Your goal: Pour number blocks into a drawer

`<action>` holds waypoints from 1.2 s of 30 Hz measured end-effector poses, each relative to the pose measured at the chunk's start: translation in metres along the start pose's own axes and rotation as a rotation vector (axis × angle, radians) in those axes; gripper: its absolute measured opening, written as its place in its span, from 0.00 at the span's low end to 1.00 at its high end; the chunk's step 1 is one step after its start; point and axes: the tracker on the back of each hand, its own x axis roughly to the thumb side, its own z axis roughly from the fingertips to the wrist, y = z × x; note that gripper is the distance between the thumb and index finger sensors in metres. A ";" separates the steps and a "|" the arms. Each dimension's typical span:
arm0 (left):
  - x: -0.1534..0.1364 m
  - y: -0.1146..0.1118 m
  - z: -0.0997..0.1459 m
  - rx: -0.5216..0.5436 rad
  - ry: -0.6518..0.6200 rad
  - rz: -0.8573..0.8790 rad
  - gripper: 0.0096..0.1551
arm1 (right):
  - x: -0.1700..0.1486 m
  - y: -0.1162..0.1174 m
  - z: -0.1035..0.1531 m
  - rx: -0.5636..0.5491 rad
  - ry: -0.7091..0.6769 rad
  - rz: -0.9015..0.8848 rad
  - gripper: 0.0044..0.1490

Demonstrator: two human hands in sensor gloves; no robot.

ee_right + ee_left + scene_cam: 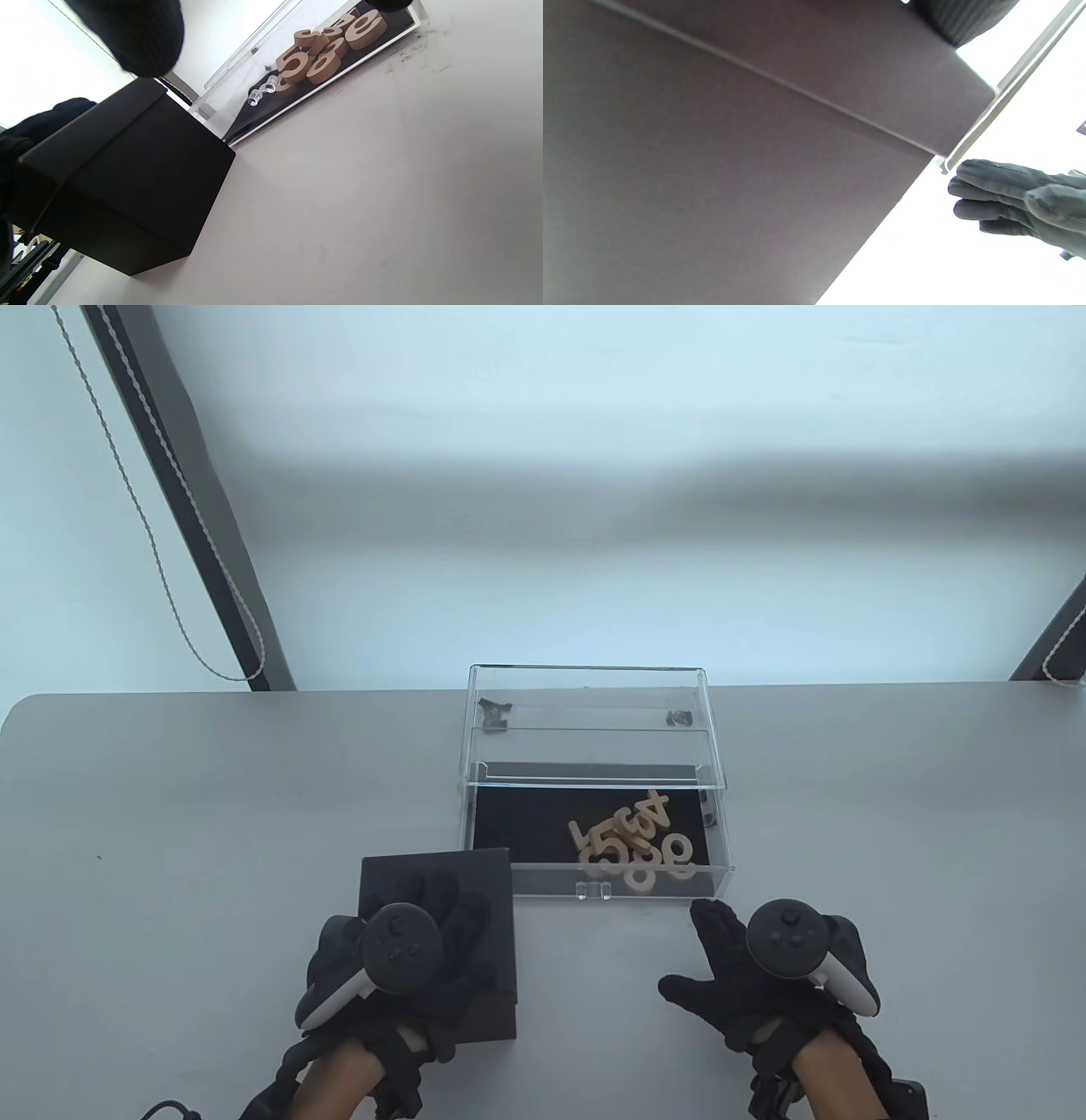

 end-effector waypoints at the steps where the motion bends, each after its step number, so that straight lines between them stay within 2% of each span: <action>1: -0.005 0.002 0.002 0.007 0.010 0.002 0.45 | 0.000 0.000 0.000 0.000 -0.002 0.000 0.66; 13: -0.039 0.017 0.009 0.064 0.095 0.020 0.45 | 0.000 0.003 -0.002 0.011 -0.002 -0.001 0.66; 30: -0.081 0.041 -0.022 0.161 0.158 0.005 0.46 | 0.001 0.012 -0.006 0.036 -0.029 -0.060 0.65; 36: -0.096 0.049 -0.032 0.252 0.153 -0.047 0.46 | 0.008 0.018 -0.008 0.031 -0.083 -0.124 0.65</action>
